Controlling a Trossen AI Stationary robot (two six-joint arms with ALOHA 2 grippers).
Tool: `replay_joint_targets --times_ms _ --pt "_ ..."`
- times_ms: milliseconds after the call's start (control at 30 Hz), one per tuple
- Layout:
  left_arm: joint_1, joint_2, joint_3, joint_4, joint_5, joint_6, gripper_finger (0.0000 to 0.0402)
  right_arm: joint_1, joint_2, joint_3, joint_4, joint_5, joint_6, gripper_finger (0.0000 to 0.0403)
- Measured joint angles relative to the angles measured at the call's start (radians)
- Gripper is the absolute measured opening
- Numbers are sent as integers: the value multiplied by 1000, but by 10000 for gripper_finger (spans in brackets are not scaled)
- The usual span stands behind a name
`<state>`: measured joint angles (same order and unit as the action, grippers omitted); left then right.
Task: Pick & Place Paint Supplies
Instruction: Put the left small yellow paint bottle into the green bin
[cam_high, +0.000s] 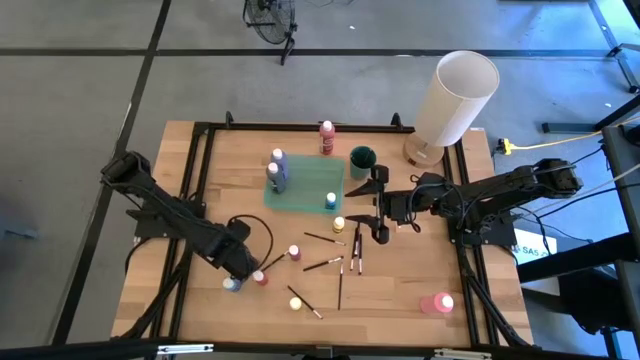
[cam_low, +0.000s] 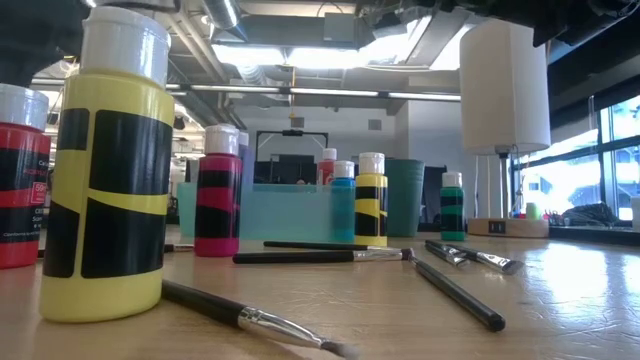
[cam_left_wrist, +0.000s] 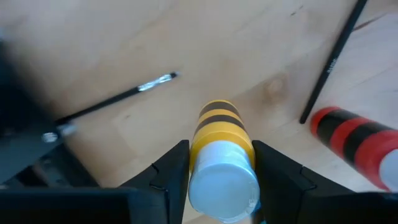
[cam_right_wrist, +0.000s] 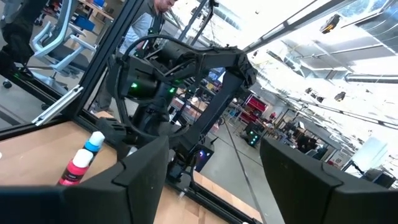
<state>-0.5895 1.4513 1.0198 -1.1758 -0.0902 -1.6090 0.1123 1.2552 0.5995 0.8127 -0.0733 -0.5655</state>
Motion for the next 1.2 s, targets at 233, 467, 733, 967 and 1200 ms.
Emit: replay_joint_targets --times_ms 233,467,733,967,1200 --pt "51 0 163 -241 -6 79 146 0 0 0 -1 -9 8 256" --pt "164 -3 370 -396 -126 243 146 2 0 0 -1 -9 62 256" --pt "385 -4 480 -395 -216 570 146 28 0 0 -1 -9 112 256" --pt "614 9 484 -341 -227 767 146 62 0 0 -13 -9 116 256" --pt "683 68 483 -230 -166 918 146 73 0 0 -26 -9 113 257"
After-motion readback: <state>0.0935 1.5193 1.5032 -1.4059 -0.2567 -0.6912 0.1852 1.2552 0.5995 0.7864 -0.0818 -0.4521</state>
